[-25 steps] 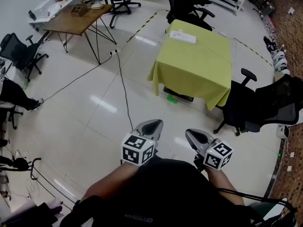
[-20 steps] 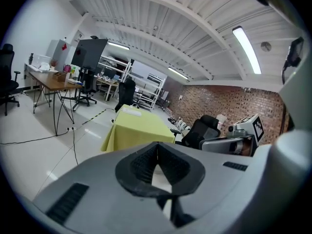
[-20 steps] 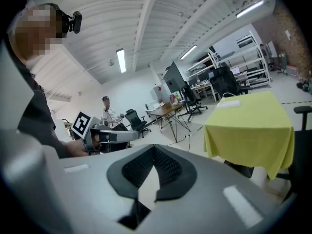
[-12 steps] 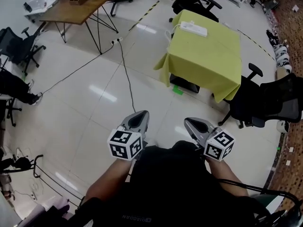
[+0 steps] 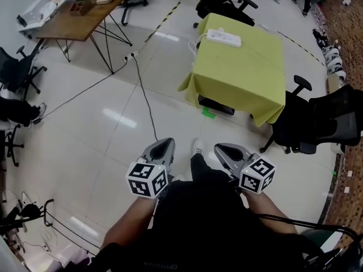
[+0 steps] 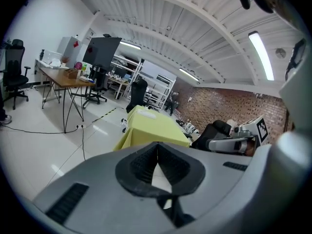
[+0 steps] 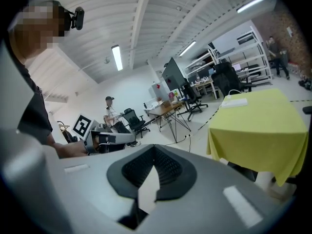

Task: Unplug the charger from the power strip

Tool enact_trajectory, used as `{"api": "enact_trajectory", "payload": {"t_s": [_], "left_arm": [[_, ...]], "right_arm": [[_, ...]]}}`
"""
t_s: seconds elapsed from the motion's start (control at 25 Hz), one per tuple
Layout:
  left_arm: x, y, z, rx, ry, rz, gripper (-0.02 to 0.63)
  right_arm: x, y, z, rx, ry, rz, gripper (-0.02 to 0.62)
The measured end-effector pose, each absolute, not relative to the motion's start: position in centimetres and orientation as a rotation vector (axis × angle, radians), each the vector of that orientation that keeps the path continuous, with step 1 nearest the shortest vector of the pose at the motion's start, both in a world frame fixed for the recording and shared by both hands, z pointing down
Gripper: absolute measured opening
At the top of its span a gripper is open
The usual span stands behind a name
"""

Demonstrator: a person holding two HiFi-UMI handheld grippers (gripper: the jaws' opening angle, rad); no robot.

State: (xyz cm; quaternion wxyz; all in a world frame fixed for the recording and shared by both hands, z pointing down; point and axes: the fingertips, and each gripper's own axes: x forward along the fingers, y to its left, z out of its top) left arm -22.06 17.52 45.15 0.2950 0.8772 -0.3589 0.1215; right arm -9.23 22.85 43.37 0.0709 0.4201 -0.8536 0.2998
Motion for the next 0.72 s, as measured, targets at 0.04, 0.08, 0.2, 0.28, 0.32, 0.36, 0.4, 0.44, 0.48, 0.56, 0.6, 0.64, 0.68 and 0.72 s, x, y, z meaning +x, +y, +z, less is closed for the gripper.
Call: {"api": "enact_trajectory", "payload": {"t_s": [0.04, 0.08, 0.2, 0.28, 0.32, 0.36, 0.4, 0.44, 0.48, 0.56, 0.6, 0.64, 0.68, 0.72], "left_arm": [[-21.6, 16.9, 45.0, 2.339, -0.953, 0.329, 0.008], [-21.2, 16.3, 44.9, 2.342, -0.951, 0.338, 0.008], [-20.4, 13.9, 44.6, 2.344, -0.956, 0.378, 0.008], [-19.7, 11.5, 44.2, 2.351, -0.969, 0.396, 0.008], [-19.1, 10.1, 43.8, 2.358, -0.979, 0.4, 0.008], [-18.5, 8.7, 43.4, 2.368, -0.989, 0.4, 0.008], [-17.8, 7.3, 42.8, 2.379, -0.999, 0.398, 0.008], [-17.0, 6.1, 42.2, 2.391, -1.006, 0.394, 0.008], [-16.2, 5.1, 41.7, 2.404, -1.008, 0.392, 0.008], [-14.4, 3.3, 41.2, 2.419, -0.99, 0.403, 0.008], [-13.5, 2.6, 41.5, 2.417, -0.967, 0.418, 0.008], [-12.5, 2.1, 42.1, 2.406, -0.933, 0.435, 0.008], [-11.5, 1.8, 42.8, 2.391, -0.896, 0.452, 0.008], [-10.6, 1.5, 43.7, 2.379, -0.866, 0.467, 0.008]], "right_arm": [[-8.8, 22.0, 43.5, 1.27, -2.569, 0.907, 0.003], [-8.4, 21.1, 43.7, 1.274, -2.573, 0.913, 0.003], [-7.4, 17.7, 43.6, 1.278, -2.595, 0.931, 0.003], [-6.4, 14.8, 42.9, 1.279, -2.623, 0.918, 0.003], [-5.8, 13.4, 42.5, 1.279, -2.637, 0.905, 0.003], [-5.1, 12.1, 42.2, 1.279, -2.648, 0.893, 0.003], [-4.3, 10.9, 41.9, 1.281, -2.655, 0.886, 0.003], [-3.5, 9.8, 41.8, 1.282, -2.659, 0.885, 0.003], [-2.8, 8.9, 41.7, 1.284, -2.66, 0.886, 0.003], [-1.3, 7.2, 41.6, 1.288, -2.665, 0.884, 0.003], [-0.6, 6.3, 41.7, 1.294, -2.668, 0.88, 0.003], [0.1, 5.5, 41.8, 1.301, -2.672, 0.877, 0.003], [0.7, 4.7, 42.1, 1.309, -2.677, 0.874, 0.003], [1.4, 4.0, 42.6, 1.318, -2.681, 0.872, 0.003]]}}
